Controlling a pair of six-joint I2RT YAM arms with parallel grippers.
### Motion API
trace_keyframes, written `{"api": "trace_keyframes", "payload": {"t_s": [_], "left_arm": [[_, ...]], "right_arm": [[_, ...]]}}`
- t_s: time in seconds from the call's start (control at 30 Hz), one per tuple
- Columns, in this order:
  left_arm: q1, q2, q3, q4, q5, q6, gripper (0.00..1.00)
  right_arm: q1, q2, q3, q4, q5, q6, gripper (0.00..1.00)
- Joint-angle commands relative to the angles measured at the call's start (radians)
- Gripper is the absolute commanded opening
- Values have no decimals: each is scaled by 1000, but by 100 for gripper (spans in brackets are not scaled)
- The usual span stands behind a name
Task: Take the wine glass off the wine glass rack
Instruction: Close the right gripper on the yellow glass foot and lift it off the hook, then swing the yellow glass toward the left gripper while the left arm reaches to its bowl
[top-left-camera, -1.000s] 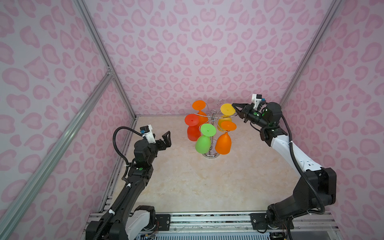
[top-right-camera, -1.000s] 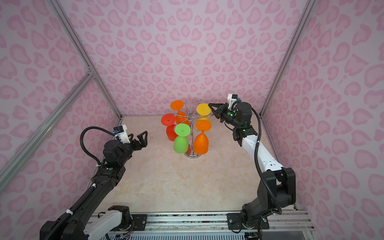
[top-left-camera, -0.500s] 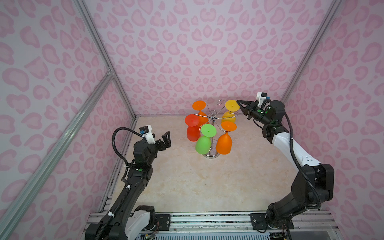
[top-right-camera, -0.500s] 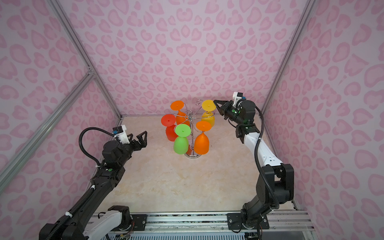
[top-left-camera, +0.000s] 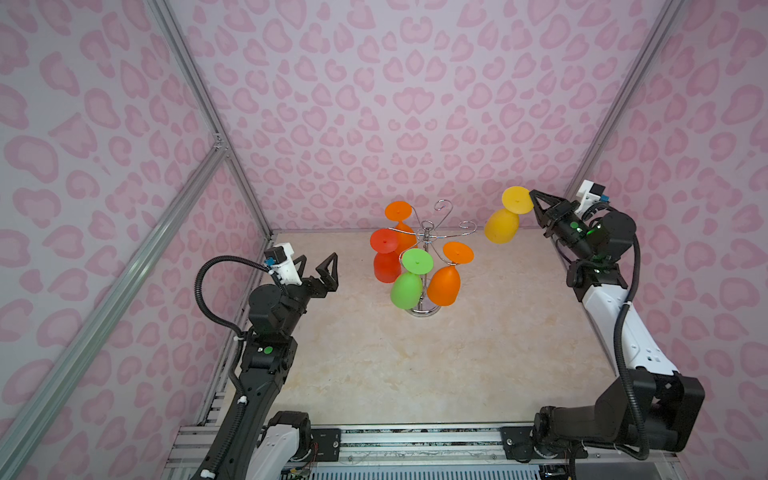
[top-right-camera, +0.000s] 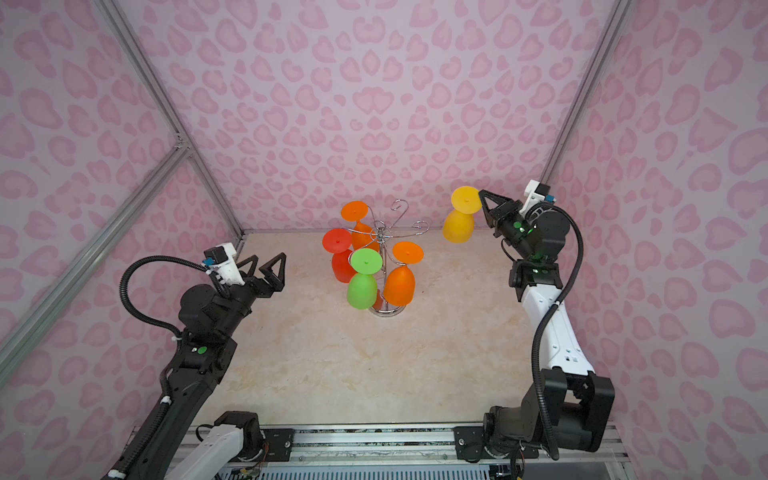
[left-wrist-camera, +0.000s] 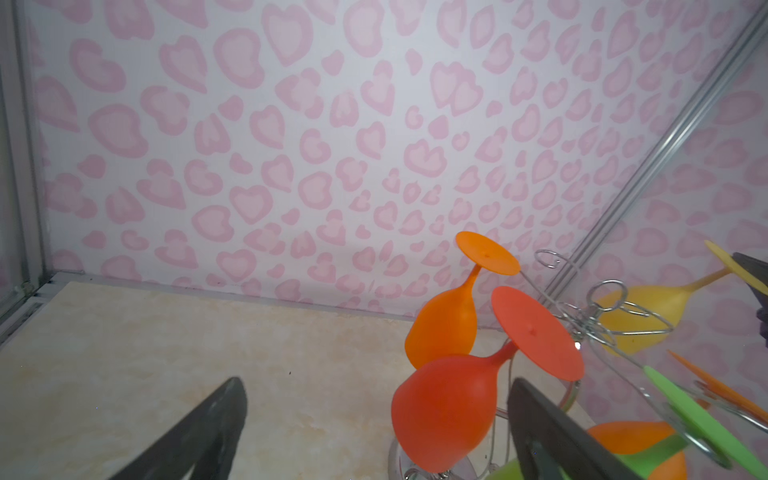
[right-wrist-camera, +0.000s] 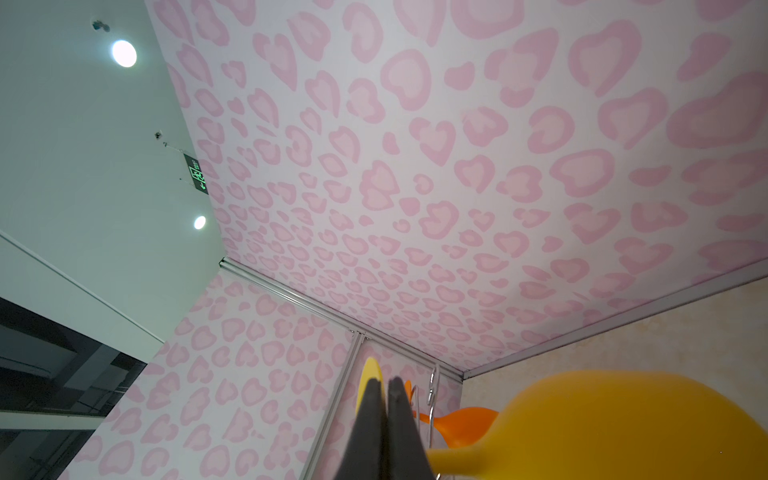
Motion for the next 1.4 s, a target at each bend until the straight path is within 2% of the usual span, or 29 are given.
{"api": "trace_keyframes", "payload": {"t_s": [0.0, 0.1, 0.17, 0.23, 0.37, 0.47, 0.6, 0.67, 0.77, 1.07, 1.23, 1.37], "left_arm": [[-1, 6, 66, 18, 154, -73, 99], [-3, 70, 136, 70, 309, -162, 97], [-18, 115, 182, 111, 394, -207, 95], [-49, 155, 228, 138, 436, -220, 95], [-117, 250, 309, 222, 516, -243, 97], [-169, 342, 368, 309, 575, -285, 99], [-228, 476, 447, 443, 637, -364, 100], [-243, 531, 477, 496, 654, -403, 100], [-249, 598, 496, 619, 676, -494, 100], [-276, 691, 537, 785, 711, -627, 100], [-299, 706, 543, 815, 736, -652, 99], [-310, 701, 536, 838, 753, -671, 94]], "right_arm": [[-26, -81, -4, 52, -25, -18, 0], [-29, -158, 46, -51, -41, -107, 0], [-27, -199, 56, -55, -42, -128, 0], [-27, -238, 43, 43, -49, -88, 0], [-8, -255, 31, 296, -61, 86, 0], [79, -246, 37, 387, -51, 145, 0], [244, -226, 47, 425, -44, 115, 0], [320, -211, 48, 438, -45, 107, 0], [376, -197, 28, 495, -38, 129, 0], [464, -146, -58, 674, 16, 228, 0], [496, -73, -72, 817, 50, 317, 0], [510, -20, -64, 895, 65, 381, 0]]}}
